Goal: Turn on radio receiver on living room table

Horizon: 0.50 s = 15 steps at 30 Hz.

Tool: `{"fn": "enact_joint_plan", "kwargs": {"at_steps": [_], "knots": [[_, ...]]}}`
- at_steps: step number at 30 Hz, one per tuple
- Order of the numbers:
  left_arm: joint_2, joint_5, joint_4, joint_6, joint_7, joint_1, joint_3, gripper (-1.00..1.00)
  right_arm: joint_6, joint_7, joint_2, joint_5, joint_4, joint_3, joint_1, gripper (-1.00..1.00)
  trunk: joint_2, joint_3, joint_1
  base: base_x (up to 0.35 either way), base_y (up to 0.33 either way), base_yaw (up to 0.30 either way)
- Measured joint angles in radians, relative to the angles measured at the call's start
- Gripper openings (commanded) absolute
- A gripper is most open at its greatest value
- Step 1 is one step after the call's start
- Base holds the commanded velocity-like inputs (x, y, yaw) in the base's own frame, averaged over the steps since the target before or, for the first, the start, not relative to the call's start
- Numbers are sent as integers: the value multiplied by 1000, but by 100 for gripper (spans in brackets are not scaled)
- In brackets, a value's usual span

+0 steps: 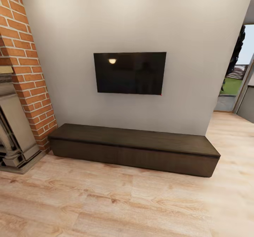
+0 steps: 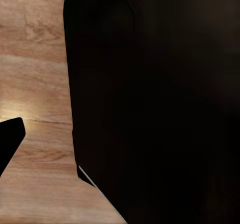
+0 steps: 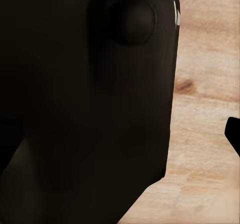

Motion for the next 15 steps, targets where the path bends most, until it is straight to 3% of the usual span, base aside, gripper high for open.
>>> {"fn": "enact_joint_plan", "kwargs": {"at_steps": [15], "knots": [[3,3,-37,-15,-1,1,2,100,-9,-8,2,16,-4,2,2,100,0,0,0,0,0,0]]}}
